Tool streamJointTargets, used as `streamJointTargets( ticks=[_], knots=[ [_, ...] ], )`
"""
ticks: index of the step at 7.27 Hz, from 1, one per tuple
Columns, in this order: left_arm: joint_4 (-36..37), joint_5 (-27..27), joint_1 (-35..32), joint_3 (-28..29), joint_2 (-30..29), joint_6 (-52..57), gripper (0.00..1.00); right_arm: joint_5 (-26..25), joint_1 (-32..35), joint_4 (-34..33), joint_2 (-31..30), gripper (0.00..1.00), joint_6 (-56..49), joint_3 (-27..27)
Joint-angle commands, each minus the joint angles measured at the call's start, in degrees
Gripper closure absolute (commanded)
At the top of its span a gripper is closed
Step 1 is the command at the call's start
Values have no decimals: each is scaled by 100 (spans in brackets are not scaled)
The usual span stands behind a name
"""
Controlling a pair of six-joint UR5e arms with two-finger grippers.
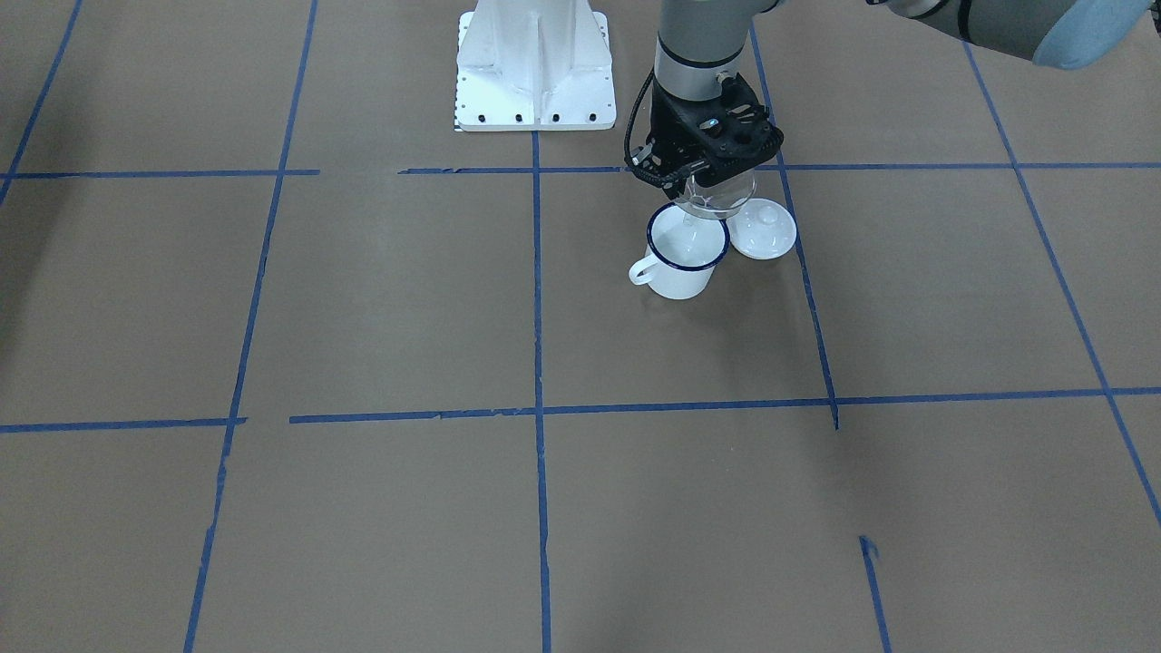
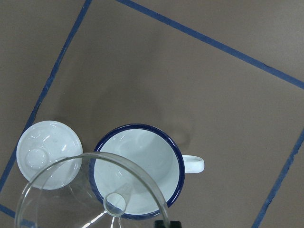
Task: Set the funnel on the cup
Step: 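Lower the funnel into the mug's mouth with the left gripper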
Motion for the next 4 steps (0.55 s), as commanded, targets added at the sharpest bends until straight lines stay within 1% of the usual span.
streamJointTargets(
  ticks=[1, 2, 4],
  knots=[
    [-582, 0, 4, 698, -73, 52, 100, 0, 0, 0, 0, 0, 0, 0],
    [-750, 0, 22, 832, -56, 60, 100, 0, 0, 0, 0, 0, 0, 0],
    [-743, 0, 22, 834, -12, 201, 100, 0, 0, 0, 0, 0, 0, 0]
  ],
)
